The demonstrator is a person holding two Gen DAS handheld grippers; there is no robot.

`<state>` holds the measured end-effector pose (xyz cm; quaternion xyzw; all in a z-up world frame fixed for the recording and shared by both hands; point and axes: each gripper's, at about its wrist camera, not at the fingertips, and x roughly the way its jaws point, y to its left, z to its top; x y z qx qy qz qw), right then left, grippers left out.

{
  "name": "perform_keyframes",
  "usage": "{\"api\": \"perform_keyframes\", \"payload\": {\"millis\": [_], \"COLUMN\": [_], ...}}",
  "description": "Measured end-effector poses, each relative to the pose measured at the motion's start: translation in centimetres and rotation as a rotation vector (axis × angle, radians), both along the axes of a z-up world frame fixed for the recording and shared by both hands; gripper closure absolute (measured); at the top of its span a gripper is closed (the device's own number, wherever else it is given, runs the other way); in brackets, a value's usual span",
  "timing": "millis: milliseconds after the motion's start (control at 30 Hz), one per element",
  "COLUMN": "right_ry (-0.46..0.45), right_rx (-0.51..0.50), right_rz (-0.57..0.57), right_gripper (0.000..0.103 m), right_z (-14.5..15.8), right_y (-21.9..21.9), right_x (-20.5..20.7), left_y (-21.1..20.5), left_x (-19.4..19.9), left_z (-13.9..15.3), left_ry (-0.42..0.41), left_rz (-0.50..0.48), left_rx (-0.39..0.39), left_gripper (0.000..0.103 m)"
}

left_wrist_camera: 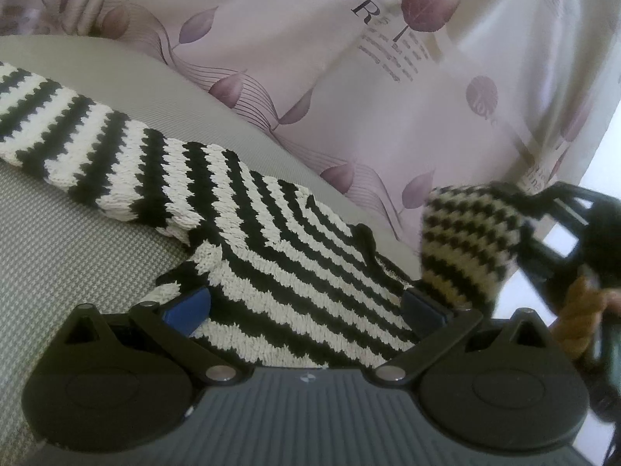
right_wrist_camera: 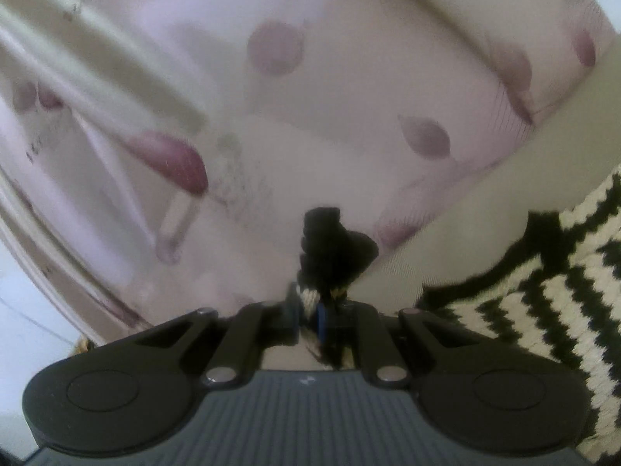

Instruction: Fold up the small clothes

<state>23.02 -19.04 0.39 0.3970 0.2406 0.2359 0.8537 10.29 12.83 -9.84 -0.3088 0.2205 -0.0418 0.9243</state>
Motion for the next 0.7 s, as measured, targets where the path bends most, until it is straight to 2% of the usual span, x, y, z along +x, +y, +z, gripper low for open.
{"api": "perform_keyframes", "payload": {"millis": [200,267,333,367,400,433,533,633,700], "right_ry": [0.066,0.089,0.075,0.053,0.022,0.0,-0.034,-0.043,-0.041], "right_rx": [-0.086,-0.145,-0.173,-0.178,-0.169,-0.151,-0.129,-0.214,-0.314], "right_rz": [0.06,0.09,0.117,0.121,0.122,0.121,0.123,0.095,0.072], "right_gripper": [0.091,0.086,0.065,0.059,0.046,0.04,0.039,0.039,0.039], "right_z": [-2.5,-3.0,-3.5,-3.5,-3.5,-3.5,-3.3,-3.3,-3.7], "right_y": [3.0,4.1,4.6,4.6,4.4,4.0,2.4,0.0,-1.7], "right_x": [0.4,0.5,-0.1,-0.4,-0.9,-1.2,-2.2,-3.9,-5.3], "left_y": [-0.2,-0.2,-0.2,-0.2,-0.2,-0.2,-0.2,-0.2,-0.2], "left_x": [0.0,0.0,0.0,0.0,0.0,0.0,0.0,0.0,0.0], "left_z": [0.0,0.0,0.0,0.0,0.0,0.0,0.0,0.0,0.0], "left_ry": [-0.002,-0.002,-0.002,-0.002,-0.002,-0.002,-0.002,-0.001,-0.002], "left_rz": [0.016,0.018,0.018,0.017,0.017,0.018,0.019,0.018,0.019], "left_rx": [-0.009,-0.01,-0.009,-0.009,-0.009,-0.008,-0.008,-0.007,-0.008], "left_gripper": [0.0,0.0,0.0,0.0,0.0,0.0,0.0,0.0,0.0]}}
